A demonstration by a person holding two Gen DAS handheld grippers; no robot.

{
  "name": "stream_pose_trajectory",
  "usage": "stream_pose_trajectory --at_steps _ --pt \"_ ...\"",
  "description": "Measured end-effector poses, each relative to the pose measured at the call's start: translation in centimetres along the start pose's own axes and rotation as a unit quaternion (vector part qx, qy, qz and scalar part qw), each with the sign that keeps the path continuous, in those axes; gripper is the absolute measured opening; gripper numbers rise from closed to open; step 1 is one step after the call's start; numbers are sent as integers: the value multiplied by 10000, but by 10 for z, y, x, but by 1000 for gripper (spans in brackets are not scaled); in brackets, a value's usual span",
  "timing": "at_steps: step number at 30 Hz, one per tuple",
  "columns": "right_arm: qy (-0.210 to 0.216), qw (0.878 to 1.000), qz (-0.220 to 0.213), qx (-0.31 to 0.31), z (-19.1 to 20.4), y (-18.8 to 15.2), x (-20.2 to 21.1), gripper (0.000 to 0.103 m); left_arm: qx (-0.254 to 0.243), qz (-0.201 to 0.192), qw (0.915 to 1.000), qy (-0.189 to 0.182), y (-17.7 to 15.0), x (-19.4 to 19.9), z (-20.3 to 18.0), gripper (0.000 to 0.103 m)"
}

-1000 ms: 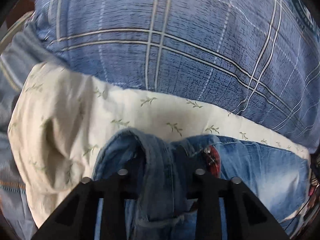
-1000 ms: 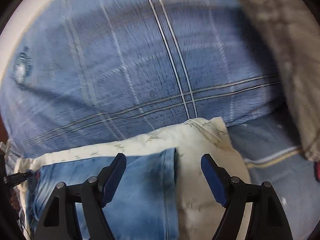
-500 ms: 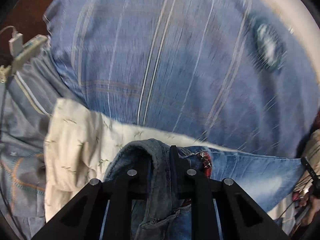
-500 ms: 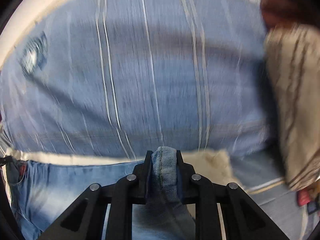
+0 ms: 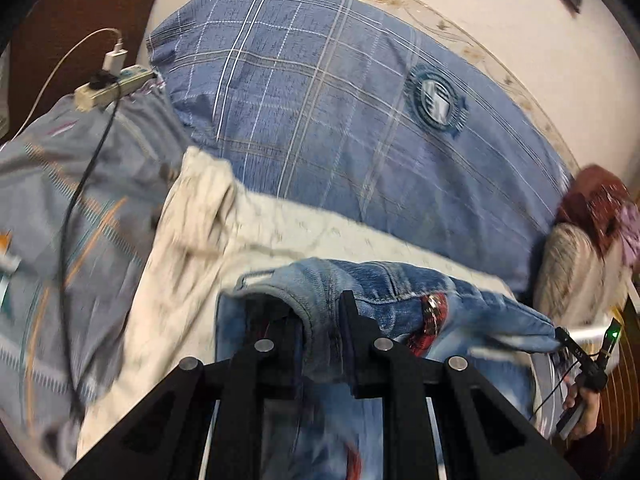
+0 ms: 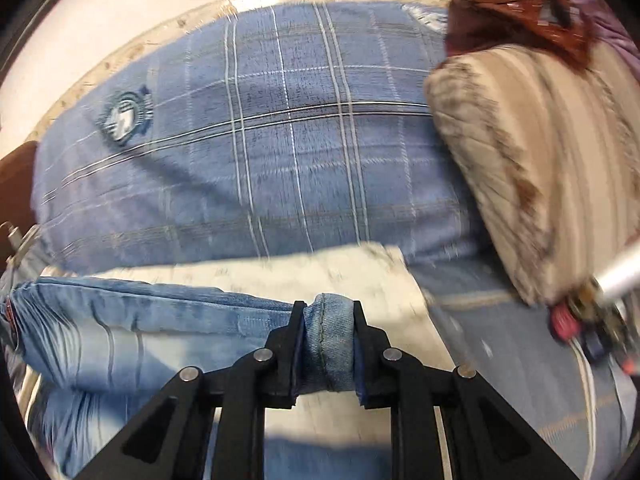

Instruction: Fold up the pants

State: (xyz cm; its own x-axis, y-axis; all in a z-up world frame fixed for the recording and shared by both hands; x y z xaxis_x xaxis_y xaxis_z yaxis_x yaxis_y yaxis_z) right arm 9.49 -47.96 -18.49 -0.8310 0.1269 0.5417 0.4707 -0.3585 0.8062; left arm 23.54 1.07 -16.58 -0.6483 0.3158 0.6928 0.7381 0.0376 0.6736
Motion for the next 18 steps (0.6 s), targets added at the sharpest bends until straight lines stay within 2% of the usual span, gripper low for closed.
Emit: stream_pose_trajectory --at_steps 6,10,12,14,15,16,18 --pt "158 9992 356 -131 -11 -90 59 21 -17 515 9986 82 -85 6 21 18" --pt "360 9934 969 -489 -21 -158 66 29 90 1109 9931 360 -141 -3 44 23" --pt "440 9897 1151 -724 -29 -183 73 31 120 1240 9910 495 -153 0 54 23" --pt "463 9887 1125 -878 -39 -195 88 39 170 1338 9889 622 -162 9 66 23" --pt "443 9889 1092 -908 -43 -197 94 43 205 1298 9889 689 -161 16 72 23" --pt "426 9893 1026 -942 -46 -196 100 55 209 1221 9896 738 -159 24 75 23" --pt "449 9906 755 -1052 -52 -183 111 60 203 954 9921 783 -146 42 74 23"
Point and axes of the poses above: each gripper's, at about its wrist camera, not at the fingertips, and x roughly against the way its jaws point, z to its left, y to its top, the point moved 10 cm from there along -x, roughly the way its jaws point, and after that the axes turned 10 degrees about y, right-handed, at the moved point
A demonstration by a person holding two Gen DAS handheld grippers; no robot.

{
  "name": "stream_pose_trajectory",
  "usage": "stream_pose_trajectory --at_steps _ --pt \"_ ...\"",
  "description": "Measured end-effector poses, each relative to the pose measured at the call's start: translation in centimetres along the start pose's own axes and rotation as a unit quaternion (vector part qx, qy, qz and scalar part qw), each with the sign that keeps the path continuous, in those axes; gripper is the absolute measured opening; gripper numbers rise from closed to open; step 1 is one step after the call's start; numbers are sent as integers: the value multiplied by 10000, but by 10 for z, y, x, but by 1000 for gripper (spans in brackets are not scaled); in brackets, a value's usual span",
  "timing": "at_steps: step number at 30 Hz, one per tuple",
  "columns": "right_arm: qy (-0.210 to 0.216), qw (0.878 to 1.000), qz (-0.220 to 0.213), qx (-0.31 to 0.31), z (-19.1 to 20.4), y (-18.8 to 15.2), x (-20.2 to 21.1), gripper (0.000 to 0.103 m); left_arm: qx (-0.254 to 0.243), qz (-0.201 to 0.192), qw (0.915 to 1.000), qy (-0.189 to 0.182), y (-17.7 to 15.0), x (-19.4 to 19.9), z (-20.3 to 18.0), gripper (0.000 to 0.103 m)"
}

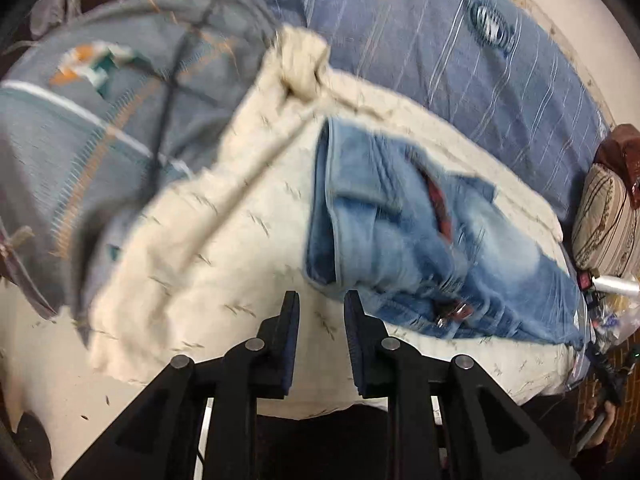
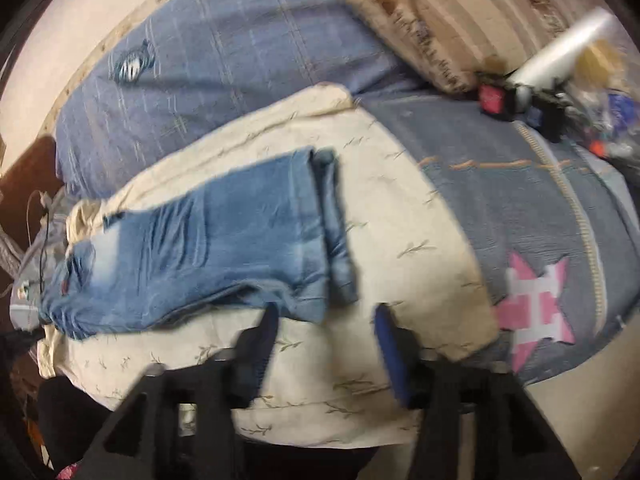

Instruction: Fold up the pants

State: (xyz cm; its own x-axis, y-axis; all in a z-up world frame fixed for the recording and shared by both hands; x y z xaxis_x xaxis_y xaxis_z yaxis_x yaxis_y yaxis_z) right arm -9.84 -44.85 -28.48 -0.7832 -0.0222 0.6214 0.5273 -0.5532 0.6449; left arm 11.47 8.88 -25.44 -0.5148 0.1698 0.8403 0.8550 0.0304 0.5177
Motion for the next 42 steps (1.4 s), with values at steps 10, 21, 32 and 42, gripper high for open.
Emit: stream_pose_trajectory --at_steps 10,21,32,42 --pt "-224 9993 229 215 34 87 -76 71 -727 -584 9945 -476 26 19 -104 50" --pt "-1289 9847 400 1099 43 116 -110 14 -929 201 9952 -251 -9 -42 -135 51" --pt "-364 9987 148 -311 -1 105 -114 21 -1253 304 9914 -206 -26 -52 -133 56" --pt "462 9947 -567 726 126 153 -87 78 -1367 -401 9893 -309 -30 -45 -140 56"
Point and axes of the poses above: each gripper's, at about its wrist camera, not at the fingertips, and x roughly against the way its jaws point, z to its left, y to its top, the point moved 10 cm from there along -x, roughly the way its jaws point, and after that the axes turned 10 degrees about y, right-handed, at the moved point
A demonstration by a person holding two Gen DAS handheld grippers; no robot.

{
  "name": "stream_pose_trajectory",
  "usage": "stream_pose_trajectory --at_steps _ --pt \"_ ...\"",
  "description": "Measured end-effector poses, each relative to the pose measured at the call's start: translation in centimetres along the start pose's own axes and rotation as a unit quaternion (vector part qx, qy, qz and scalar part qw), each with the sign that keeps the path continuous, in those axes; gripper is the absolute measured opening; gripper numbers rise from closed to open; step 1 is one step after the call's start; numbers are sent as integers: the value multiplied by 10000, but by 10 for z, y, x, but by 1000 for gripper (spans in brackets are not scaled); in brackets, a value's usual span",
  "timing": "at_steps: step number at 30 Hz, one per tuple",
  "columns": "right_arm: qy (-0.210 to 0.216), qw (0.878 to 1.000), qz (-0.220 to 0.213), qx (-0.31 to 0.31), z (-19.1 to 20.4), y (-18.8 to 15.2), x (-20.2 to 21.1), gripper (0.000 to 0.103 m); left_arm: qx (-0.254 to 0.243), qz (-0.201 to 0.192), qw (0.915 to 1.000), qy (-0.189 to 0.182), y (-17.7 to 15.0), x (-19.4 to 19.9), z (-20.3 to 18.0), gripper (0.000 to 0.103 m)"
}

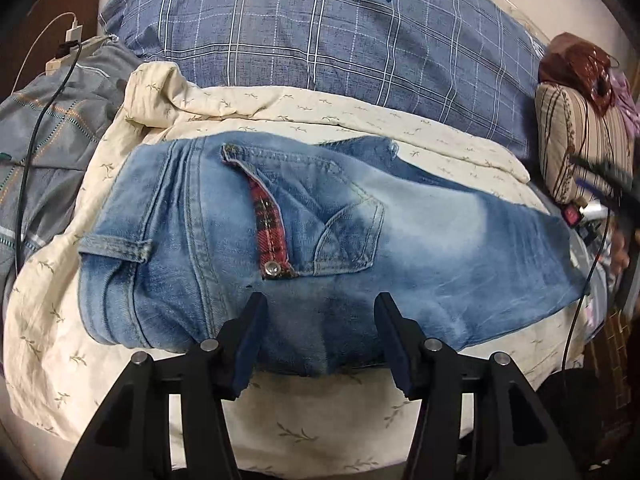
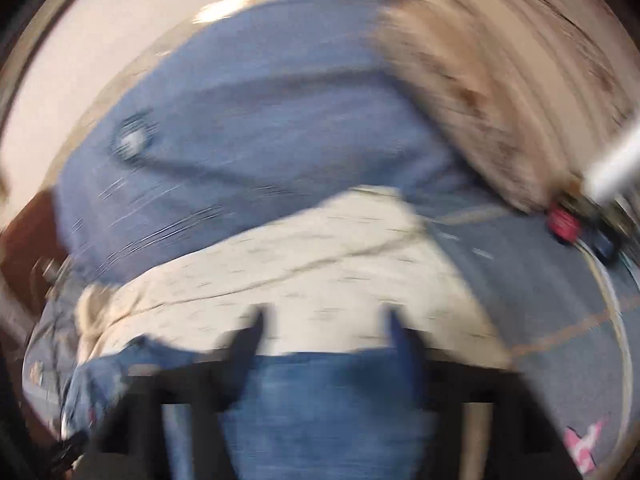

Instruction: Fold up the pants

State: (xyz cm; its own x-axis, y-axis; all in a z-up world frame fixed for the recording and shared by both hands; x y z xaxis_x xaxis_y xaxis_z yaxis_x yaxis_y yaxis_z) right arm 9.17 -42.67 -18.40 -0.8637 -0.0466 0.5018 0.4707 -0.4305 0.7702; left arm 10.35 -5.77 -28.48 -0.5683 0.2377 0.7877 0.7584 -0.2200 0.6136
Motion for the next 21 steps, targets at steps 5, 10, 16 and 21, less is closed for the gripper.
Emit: stream_pose_trajectory --at_steps 5,10,16,21 --pt "700 9778 1074 1657 135 -33 -81 75 376 -216 9982 -410 6 8 6 65" --pt "877 9452 1907 2500 190 -70 -155 44 877 -45 9923 -875 7 4 16 65" --pt "1193 9187 2580 2742 207 -99 -205 44 475 68 9966 -675 3 -1 7 69" --pt "1167 9043 2775 3027 211 -114 -221 45 398 82 9966 -712 5 -3 6 70"
Point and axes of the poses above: each gripper's, at about its wrist camera, not at the fingertips, and x roughly against the way its jaws point, z to its left, y to its top, the point moved 10 cm from there along -x, roughly the way its jaws point, and after that the axes turned 10 degrees about y, right-handed, at the moved point
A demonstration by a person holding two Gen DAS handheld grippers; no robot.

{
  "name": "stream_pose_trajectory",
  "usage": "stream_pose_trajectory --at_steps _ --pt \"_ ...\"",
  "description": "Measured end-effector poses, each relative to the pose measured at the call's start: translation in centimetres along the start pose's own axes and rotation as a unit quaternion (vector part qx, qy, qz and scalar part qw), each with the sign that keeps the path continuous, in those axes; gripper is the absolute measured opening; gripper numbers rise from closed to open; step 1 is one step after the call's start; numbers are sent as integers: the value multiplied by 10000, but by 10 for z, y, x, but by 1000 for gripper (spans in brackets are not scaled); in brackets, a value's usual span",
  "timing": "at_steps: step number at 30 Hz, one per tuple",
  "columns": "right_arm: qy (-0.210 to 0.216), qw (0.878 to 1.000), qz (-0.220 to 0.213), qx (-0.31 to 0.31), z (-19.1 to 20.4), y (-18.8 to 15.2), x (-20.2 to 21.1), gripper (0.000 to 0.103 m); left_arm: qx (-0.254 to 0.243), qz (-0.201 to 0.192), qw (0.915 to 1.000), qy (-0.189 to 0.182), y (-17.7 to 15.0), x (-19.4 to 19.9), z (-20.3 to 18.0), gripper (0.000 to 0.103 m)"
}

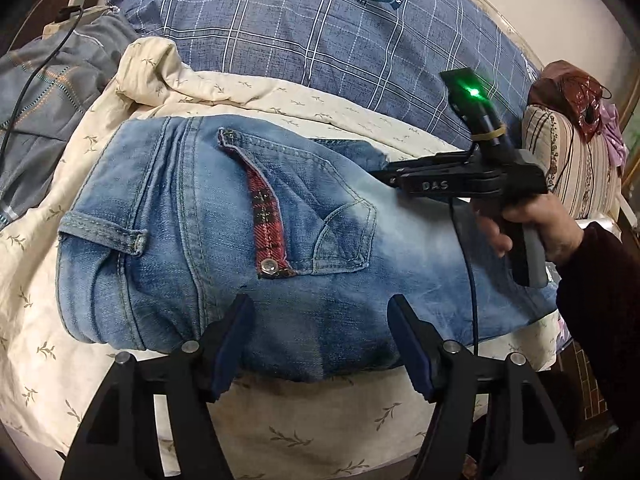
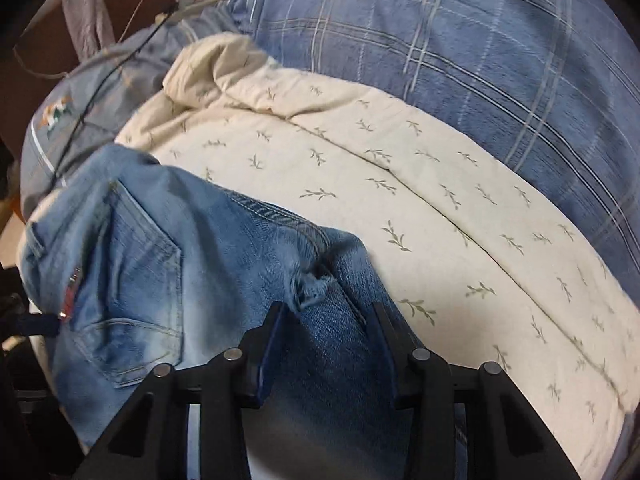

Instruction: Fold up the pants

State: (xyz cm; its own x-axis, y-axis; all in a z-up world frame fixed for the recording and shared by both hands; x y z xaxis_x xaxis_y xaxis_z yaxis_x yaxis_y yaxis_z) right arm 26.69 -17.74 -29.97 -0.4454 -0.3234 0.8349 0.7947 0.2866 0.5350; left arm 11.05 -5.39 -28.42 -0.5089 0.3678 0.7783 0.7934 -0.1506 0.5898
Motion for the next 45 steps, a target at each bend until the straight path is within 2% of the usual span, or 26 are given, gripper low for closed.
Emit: stream_pose_trajectory --at_steps 3,5,7,10,14,16,17,19,21,25,30,33,34,35,37,38,40,42,44,45 --pt "15 9998 107 155 8 2 -8 21 76 -4 10000 -62 1 0 1 70" --pt "-131 9995 105 256 11 5 -5 10 97 -26 9999 -66 1 2 1 70" --pt "-386 9987 -10 321 9 13 2 5 107 -87 9999 -36 3 3 2 70" --pt "-502 9983 -284 -61 -6 29 9 4 150 -310 9994 45 5 11 4 70" --pt "-643 9952 -282 -688 -33 31 -4 2 11 -190 9995 242 0 6 3 70" --pt "-406 9924 -436 -1074 -40 29 1 3 -98 -117 9993 353 -2 4 2 70" --pt "-177 9872 -634 -1450 -46 27 14 3 -144 -85 9990 414 -3 3 2 70" --pt "22 9778 -988 -1847 -55 23 41 4 -215 -62 9985 509 -4 2 1 70" --pt "136 9722 -1304 -1940 -53 15 74 4 -278 -86 9978 594 -5 4 0 70" --pt "52 9773 -1088 -1816 -32 -22 103 4 -616 55 9930 1010 -12 -2 -3 71" --pt "-108 9763 -646 -2065 -27 -81 80 4 -959 214 9842 1471 -17 -9 -6 71" --pt "-475 9761 -434 -2074 -37 -99 54 5 -1000 321 9840 1437 -17 -1 -7 71" --pt "-512 9761 -723 -1985 -39 -96 59 4 -992 324 9848 1391 -15 1 -6 71" --pt "-477 9749 -755 -2042 -40 -97 61 4 -944 243 9871 1272 -11 14 -5 71" --pt "-408 9676 -855 -2338 -43 -99 72 5 -859 -3 9882 1269 -1 31 -1 71" --pt "-356 9639 -1036 -2427 -43 -100 83 5 -809 -205 9869 1380 8 43 7 71" --pt "-282 9628 -1182 -2413 -37 -104 100 5 -722 -303 9816 1743 19 49 25 79" --pt "-277 9622 -1159 -2450 -31 -119 115 5 -645 -10 9759 2083 19 38 46 80" --pt "-299 9594 -1089 -2586 -34 -142 125 5 -523 646 9741 2101 7 8 67 80" --pt "-345 9573 -1020 -2681 -37 -153 124 5 -462 1021 9695 2178 -3 -7 77 80"
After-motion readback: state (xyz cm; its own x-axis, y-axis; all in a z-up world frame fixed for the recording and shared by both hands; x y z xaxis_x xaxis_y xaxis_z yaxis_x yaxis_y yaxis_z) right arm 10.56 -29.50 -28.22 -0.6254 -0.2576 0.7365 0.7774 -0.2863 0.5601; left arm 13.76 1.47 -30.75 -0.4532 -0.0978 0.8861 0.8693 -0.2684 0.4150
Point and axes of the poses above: each gripper's, at about its wrist camera, not at the fingertips, and x roughly against the way its jaws point, z to its left, y to its top, the point moved 10 cm from there along -x, roughly the way its jaws point, and after that the axes turned 10 degrees about y, right-handed, at the moved point
